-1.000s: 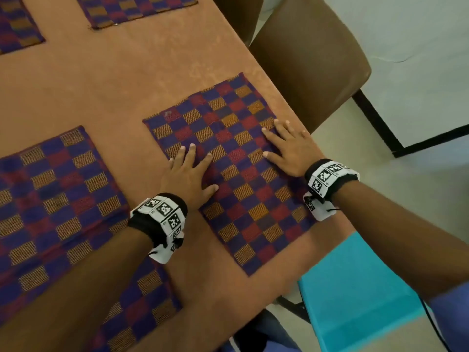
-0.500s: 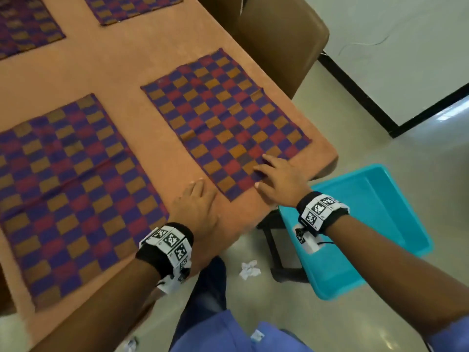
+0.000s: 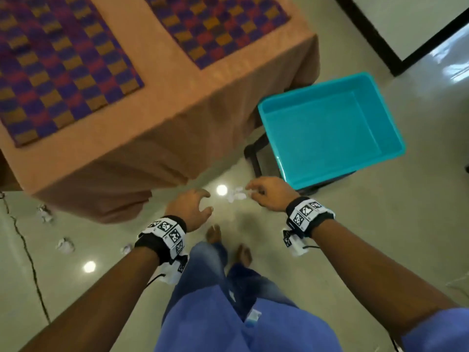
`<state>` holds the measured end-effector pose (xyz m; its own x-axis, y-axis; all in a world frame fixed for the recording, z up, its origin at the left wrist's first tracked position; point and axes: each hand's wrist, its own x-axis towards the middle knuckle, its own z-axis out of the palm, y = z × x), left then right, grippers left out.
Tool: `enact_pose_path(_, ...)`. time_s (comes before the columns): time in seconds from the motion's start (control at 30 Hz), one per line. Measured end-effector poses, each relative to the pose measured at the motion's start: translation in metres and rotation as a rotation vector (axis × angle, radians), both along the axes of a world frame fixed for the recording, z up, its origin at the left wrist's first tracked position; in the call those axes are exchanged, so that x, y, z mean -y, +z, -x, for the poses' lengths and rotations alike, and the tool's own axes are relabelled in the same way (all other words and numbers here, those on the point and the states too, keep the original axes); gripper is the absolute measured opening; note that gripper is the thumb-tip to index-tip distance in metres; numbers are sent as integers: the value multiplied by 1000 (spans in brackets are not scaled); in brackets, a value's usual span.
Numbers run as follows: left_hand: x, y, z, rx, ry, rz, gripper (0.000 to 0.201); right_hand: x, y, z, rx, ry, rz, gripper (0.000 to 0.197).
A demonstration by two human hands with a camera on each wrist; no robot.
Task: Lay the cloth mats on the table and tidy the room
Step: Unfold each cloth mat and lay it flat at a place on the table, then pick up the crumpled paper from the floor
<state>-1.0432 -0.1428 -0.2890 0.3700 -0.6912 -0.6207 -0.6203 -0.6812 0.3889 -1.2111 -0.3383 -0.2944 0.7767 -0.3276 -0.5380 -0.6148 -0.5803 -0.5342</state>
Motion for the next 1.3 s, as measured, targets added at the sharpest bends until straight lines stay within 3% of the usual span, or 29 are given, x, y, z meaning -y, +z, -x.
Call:
enact_pose_path(0.13, -36, -42, 26, -136, 33, -128, 40, -35, -40, 38, -229, 15, -102, 26)
enact_pose_path(0.3, -71, -118, 34, -289, 181, -203, 32, -62, -121, 45, -362, -28, -194, 24)
enact_pose_path(0.47, -74, -226, -3, -245, 264, -154, 27, -60, -261, 17, -411, -64, -169, 25)
enact_pose_path(0.57, -72, -302, -36, -195, 328, -72, 20, -51, -354, -12, -354, -83, -95, 27)
enact_pose_path(0.67, -82, -388, -63, -168, 439, 29, 11, -42, -464, -40, -304, 73, -21, 38)
enact_pose_path(0.73, -96, -433, -73, -169, 519, 73, 7, -37, -521, -50, -328, 32, 39, 43)
enact_pose_path(0.83, -126, -504, -82, -205, 613, 102, 6, -30, -610, -52, -396, -140, 79, 82)
enact_pose_path(0.9, -145, -534, -83, -203, 634, 79, 7, -38, -635, -56, -401, -256, 123, 84)
enact_pose_path(0.93, -156, -547, -79, -190, 645, 65, 8, -49, -647, -55, -357, -281, 190, 74)
enact_pose_path(1.0, -177, -562, -71, -175, 683, 40, 8, -70, -656, -54, -97, -279, 282, 46)
enact_pose_path(1.07, -190, -565, -60, -177, 671, 3, 6, -90, -651, -56, 39, -237, 189, 22)
enact_pose_path(1.13, -210, -559, -46, -166, 683, -25, 13, -126, -634, -63, 19, -107, 114, 11)
enact_pose_path(1.2, -229, -552, -36, -146, 739, -20, 17, -173, -618, -68, 40, 85, 132, 20)
enact_pose_path(1.3, -257, -546, -19, -160, 869, 4, 21, -254, -608, -71, 226, 368, 111, 26)
